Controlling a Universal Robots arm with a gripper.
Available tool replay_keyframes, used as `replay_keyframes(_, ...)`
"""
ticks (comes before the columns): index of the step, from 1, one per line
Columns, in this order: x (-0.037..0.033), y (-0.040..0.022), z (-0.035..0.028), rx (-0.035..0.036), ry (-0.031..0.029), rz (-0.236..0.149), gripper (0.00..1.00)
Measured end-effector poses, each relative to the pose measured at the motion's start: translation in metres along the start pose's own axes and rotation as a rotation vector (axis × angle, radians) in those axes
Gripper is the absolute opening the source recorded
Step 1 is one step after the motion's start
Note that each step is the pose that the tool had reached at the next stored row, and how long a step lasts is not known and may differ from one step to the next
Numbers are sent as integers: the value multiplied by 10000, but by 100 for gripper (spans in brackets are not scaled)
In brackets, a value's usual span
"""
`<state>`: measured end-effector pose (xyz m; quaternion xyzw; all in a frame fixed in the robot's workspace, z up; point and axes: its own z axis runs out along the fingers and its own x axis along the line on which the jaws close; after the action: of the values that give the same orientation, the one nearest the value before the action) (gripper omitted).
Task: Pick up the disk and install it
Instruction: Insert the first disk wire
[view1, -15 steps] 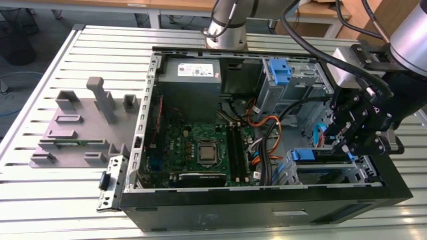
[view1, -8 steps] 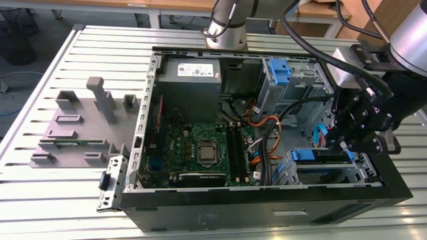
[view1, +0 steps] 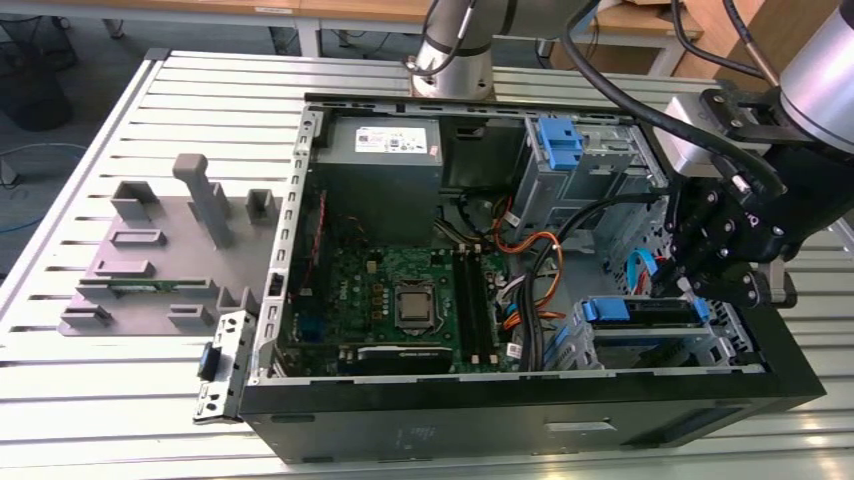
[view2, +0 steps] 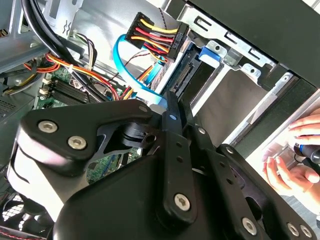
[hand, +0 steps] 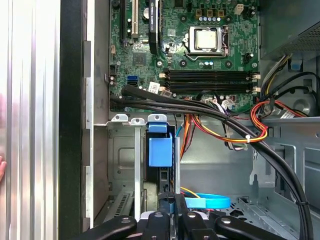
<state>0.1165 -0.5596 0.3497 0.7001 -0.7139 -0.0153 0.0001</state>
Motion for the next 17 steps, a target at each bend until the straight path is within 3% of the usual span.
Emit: replay_keyframes(17,15,-24,5,0,-1,0,16)
